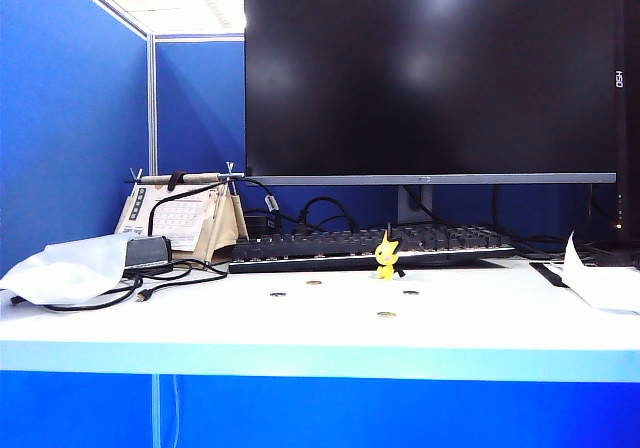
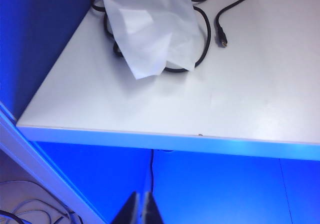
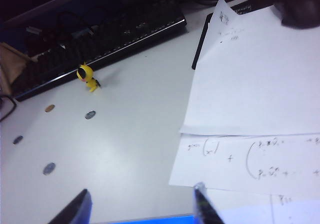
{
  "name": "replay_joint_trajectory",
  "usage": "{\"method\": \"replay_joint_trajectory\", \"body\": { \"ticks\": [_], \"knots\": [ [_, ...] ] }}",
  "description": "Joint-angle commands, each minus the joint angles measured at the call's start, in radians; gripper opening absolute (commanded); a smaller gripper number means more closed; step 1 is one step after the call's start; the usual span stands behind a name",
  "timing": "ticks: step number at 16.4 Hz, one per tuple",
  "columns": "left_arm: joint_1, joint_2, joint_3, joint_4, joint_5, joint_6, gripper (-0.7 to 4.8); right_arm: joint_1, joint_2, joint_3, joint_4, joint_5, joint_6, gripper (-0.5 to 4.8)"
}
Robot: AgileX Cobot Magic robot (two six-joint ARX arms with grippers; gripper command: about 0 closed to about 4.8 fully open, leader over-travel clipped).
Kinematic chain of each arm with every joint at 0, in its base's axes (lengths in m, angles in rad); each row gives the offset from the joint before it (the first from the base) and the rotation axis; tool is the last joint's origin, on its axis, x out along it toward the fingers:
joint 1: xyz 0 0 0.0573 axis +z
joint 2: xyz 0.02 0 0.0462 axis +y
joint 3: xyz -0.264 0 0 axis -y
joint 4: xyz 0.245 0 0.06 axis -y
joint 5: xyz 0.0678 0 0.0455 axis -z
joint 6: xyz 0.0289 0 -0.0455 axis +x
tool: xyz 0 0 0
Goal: Pick up the doll and place it on the similarly colored coin.
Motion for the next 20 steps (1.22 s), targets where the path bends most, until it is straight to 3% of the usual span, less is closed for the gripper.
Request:
{"method": "replay_joint_trajectory", "body": {
  "ticks": [1, 5, 6, 7, 8, 10, 11, 14, 16, 18, 20],
  "knots": [
    [0.001, 0.000, 0.002, 0.010, -0.006, -0.002, 0.26, 0.002, -0.002, 0.001, -0.015, -0.007, 0.046, 2.63],
    [0.001, 0.000, 0.002, 0.048, 0.006, -0.034, 0.26, 0.002, -0.002, 0.001, -0.015, -0.003, 0.046, 2.63],
    [-0.001, 0.000, 0.011, 0.053, 0.050, -0.062, 0.26, 0.002, -0.002, 0.001, -0.014, -0.003, 0.046, 2.63],
    [0.000, -0.001, 0.040, 0.037, 0.199, -0.016, 0.26, 0.002, -0.002, 0.001, -0.015, -0.003, 0.045, 2.63],
    [0.000, 0.000, 0.075, 0.050, 0.435, 0.065, 0.26, 0.002, -0.002, 0.001, -0.015, -0.003, 0.045, 2.63],
    [0.001, 0.001, 0.101, 0.152, 0.790, 0.144, 0.26, 0.002, -0.002, 0.001, -0.015, -0.003, 0.045, 2.63],
    [0.001, 0.001, 0.118, 0.176, 0.885, 0.152, 0.26, 0.002, -0.002, 0.001, -0.015, -0.004, 0.045, 2.63],
    [0.001, 0.002, 0.196, 0.174, 0.761, 0.269, 0.26, 0.002, -0.002, 0.001, -0.012, -0.042, 0.046, 2.64],
    [0.003, 0.007, 0.257, 0.133, 0.660, 0.294, 0.26, 0.003, -0.002, 0.001, 0.002, -0.161, 0.031, 2.65],
    [0.038, 0.083, 0.318, 0.048, 0.683, 0.293, 0.26, 0.003, -0.002, 0.001, 0.006, -0.187, 0.015, 2.65],
    [0.101, 0.188, 0.373, 0.047, 0.808, 0.209, 0.26, 0.003, -0.002, 0.001, 0.006, -0.189, -0.016, 2.65]
  ]
}}
